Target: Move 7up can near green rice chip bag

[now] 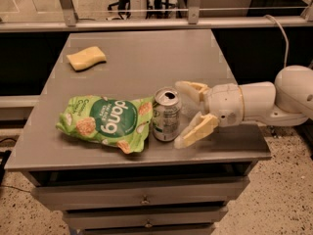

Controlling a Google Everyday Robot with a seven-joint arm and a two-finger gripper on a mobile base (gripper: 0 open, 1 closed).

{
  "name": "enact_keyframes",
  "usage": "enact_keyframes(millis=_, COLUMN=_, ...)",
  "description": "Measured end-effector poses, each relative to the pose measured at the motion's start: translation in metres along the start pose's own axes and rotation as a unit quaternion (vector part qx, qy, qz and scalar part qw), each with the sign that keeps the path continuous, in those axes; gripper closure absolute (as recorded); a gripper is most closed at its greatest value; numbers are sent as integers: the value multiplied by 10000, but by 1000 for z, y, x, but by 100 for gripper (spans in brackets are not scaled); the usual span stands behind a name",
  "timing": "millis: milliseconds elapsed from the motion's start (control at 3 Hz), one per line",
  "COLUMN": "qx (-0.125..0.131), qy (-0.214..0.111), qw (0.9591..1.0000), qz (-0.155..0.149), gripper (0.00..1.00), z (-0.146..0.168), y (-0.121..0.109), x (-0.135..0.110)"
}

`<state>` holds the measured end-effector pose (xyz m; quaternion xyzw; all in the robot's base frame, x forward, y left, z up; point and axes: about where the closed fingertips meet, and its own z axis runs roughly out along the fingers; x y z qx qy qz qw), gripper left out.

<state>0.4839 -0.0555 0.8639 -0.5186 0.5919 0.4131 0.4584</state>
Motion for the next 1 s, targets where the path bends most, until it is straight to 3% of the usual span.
enact_keyframes(millis=667, qx=736, qy=146, qw=9962, qz=-442, gripper=0, z=-88, y=-60, x=-31)
enact_keyframes(millis=1000, qx=1101, qy=75, qw=9910, qz=-763, gripper=0, z=-119, y=-76, x=-63)
